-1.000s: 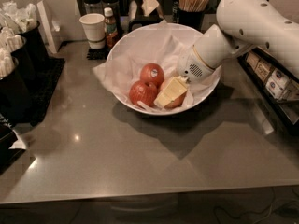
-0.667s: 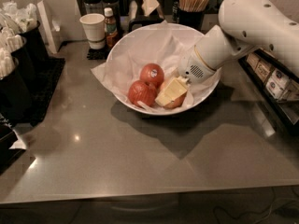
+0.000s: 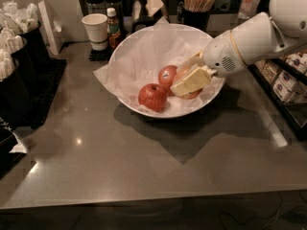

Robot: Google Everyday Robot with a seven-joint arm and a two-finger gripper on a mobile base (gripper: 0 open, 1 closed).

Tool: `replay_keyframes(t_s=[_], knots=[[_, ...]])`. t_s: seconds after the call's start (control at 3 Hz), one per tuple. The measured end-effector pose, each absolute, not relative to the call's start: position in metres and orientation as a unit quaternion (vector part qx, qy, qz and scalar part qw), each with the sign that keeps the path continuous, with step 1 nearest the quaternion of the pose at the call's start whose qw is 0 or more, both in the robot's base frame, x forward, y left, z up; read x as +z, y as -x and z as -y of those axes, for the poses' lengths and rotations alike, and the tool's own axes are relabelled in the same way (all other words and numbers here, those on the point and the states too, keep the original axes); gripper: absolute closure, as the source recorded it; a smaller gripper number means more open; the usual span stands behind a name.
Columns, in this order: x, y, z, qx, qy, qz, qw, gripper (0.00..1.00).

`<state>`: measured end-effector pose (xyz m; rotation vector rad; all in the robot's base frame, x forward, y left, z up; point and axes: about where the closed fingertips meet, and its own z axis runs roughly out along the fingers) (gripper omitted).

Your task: Pick apple from white bowl

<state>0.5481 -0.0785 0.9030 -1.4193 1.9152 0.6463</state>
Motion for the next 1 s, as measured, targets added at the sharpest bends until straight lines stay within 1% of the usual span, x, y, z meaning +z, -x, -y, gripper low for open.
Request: replay_keyframes(t_s=[0.33,0.67,1.0], knots=[[0.958,-0.526,0.094,0.284,0.555,-0.667,0.408,1.0],[1.001,-0.493,0.114,0.308,0.552,-0.616,0.47,1.0],[1.006,-0.489,0.117,0.31,0.548,-0.613,0.478,1.0]])
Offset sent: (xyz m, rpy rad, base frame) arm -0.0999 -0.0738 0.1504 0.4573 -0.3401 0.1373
